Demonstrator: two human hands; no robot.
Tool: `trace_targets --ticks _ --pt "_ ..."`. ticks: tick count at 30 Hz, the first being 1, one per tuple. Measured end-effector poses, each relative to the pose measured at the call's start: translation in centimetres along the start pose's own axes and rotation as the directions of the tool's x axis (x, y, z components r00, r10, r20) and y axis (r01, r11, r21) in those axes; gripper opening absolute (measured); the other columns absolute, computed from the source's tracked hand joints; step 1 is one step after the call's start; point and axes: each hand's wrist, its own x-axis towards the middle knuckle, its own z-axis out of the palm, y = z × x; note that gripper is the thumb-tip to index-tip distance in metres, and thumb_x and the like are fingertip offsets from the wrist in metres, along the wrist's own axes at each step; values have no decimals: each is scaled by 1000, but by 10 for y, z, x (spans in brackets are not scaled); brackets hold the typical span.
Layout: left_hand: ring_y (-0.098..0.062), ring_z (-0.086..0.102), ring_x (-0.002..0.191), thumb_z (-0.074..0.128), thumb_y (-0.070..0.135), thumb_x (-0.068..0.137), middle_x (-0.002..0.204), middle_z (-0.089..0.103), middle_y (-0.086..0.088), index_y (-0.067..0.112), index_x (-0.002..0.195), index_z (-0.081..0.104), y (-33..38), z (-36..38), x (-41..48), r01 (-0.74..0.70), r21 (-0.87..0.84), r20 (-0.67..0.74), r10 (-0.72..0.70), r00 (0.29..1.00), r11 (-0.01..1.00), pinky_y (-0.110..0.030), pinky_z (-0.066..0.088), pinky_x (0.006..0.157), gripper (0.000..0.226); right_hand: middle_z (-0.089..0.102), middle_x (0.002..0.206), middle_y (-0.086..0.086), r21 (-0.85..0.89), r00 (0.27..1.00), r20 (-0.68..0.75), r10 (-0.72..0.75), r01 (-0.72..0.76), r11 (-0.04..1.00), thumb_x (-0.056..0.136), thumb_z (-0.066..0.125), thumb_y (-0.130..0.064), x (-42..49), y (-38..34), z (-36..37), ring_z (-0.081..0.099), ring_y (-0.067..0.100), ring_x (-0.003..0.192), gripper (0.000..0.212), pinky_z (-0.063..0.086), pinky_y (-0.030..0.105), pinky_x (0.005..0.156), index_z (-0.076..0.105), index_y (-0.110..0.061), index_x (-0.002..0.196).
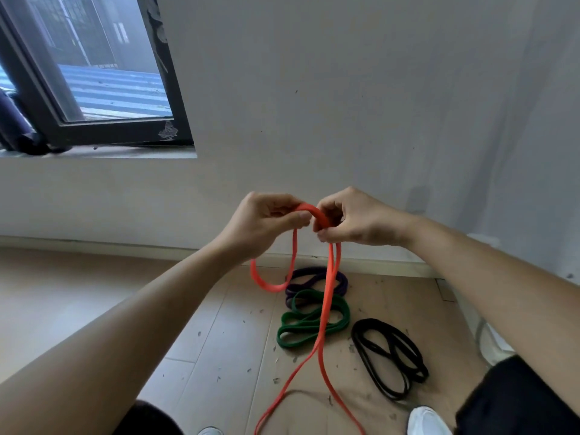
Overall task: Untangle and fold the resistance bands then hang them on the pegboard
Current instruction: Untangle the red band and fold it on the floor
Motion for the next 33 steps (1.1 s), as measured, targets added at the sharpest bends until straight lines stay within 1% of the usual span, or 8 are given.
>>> trace_targets --ticks 6,9,15,19,23,28,30,33 --pt "-17 73 85 67 12 93 87 77 -3 10 104 75 -1 -13 4 -8 -268 -234 -57 970 963 -28 57 82 14 71 78 -4 82 987 112 117 -126 989 86 74 -8 3 18 10 66 4 70 4 49 20 67 74 -12 88" --pt "-18 73 85 67 11 93 87 76 -4 8 105 75 -2 -19 4 -8 -316 -298 -91 950 949 -26 57 82 14 71 80 -1 146 987 93 129 -142 979 86 75 -10 5 25 8 64 7 72 6 48 24 65 73 -11 91" --pt "-19 72 88 65 12 95 91 75 -9 7 108 74 -3 -32 3 -13 -331 -400 -128 907 943 -31 59 88 16 67 85 -1 113 978 122 167 -181 977 87 75 -9 7 30 5 63 4 74 7 47 14 63 73 -13 92" --pt "-15 72 85 64 13 96 90 74 -8 10 105 74 -9 -38 1 4 -342 -415 -155 897 940 -24 58 81 14 68 87 3 123 986 72 147 -155 980 89 73 -9 4 28 -7 62 7 76 9 47 16 64 73 -12 97" --pt "-12 73 83 63 9 95 83 76 -2 12 101 73 -26 -49 -6 132 -257 -296 -208 932 957 -25 60 83 12 69 83 11 250 996 -7 85 -80 965 89 74 -8 -5 21 -22 63 12 73 5 49 19 63 74 -11 93" --pt "-16 74 97 71 9 90 99 77 -3 13 103 74 -44 -49 -17 339 60 143 -344 928 939 -37 58 96 15 70 78 -2 372 998 -62 27 -2 928 92 71 -11 -12 7 -34 65 5 70 14 49 19 58 75 -5 104" --pt "-19 73 101 73 8 87 100 77 -3 10 105 72 -35 -37 -15 355 9 262 -345 902 935 -35 56 97 18 72 78 -1 377 1000 -11 17 -12 926 92 71 -11 -13 2 -29 67 6 71 14 48 20 55 75 -4 103" --pt "-26 72 100 69 14 78 93 73 -3 3 108 67 -14 -21 -7 373 -217 356 -282 891 902 -27 55 89 32 71 80 4 388 998 61 33 -54 920 92 72 -10 -13 -2 -18 67 10 72 8 47 23 51 73 -4 99"
